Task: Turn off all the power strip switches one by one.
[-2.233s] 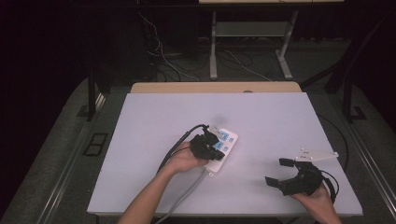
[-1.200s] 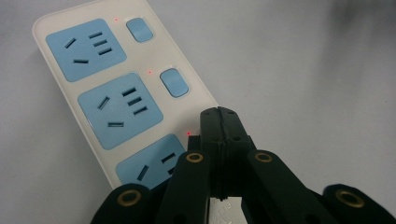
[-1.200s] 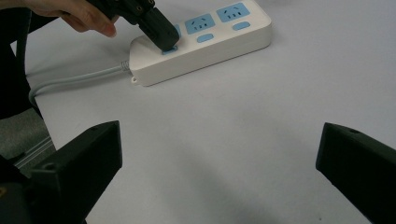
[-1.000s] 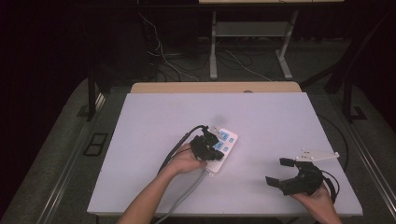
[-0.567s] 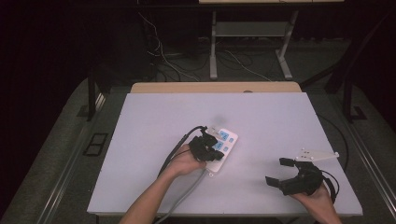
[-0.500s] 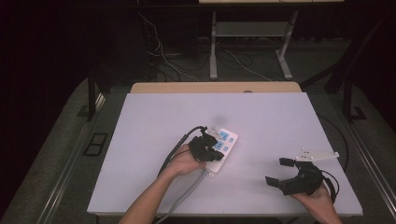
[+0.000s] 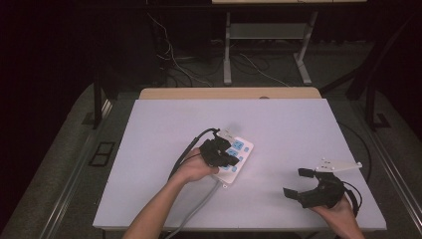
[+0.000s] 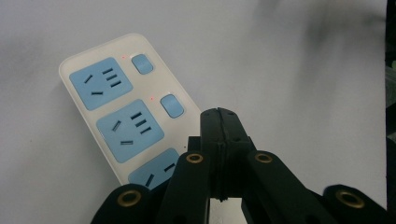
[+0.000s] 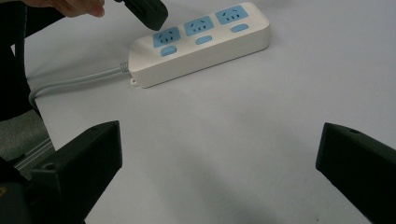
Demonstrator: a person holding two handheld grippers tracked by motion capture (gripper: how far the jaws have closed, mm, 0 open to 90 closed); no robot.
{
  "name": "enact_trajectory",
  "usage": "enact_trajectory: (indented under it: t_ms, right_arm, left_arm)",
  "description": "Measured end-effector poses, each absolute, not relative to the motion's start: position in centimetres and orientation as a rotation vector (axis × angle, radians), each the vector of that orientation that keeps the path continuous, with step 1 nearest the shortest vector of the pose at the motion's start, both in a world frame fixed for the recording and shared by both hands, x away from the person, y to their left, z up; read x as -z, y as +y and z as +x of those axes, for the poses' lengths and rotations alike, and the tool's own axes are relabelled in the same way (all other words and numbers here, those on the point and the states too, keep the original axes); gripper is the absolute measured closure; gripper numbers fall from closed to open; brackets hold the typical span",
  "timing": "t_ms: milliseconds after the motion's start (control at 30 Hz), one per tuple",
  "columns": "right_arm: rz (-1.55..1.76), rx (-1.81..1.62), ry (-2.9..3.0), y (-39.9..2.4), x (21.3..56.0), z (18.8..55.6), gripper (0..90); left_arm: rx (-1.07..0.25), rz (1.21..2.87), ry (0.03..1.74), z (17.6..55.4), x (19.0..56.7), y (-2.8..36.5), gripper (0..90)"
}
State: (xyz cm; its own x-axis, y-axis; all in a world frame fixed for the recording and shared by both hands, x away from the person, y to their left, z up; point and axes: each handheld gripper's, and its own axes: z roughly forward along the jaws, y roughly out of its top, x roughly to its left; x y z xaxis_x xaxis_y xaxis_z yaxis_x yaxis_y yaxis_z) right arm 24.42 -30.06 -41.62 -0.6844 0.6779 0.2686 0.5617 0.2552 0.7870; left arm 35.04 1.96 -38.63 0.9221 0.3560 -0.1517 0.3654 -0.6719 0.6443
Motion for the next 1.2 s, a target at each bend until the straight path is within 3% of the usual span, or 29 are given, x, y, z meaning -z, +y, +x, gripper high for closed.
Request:
enact_trajectory:
  t_ms: [567, 1200]
  right_arm:
    - [1.186, -1.414, 2.388, -30.2, 41.6, 24.4, 0.3]
    - [1.181, -1.411, 2.394, -30.2, 41.6, 24.5, 0.3]
  left_arm:
    - [-0.002, 2.391, 0.451, 35.9, 36.8, 0.9, 89.5]
    - [0.002, 2.393, 0.48, 38.0, 38.1, 0.5, 89.5]
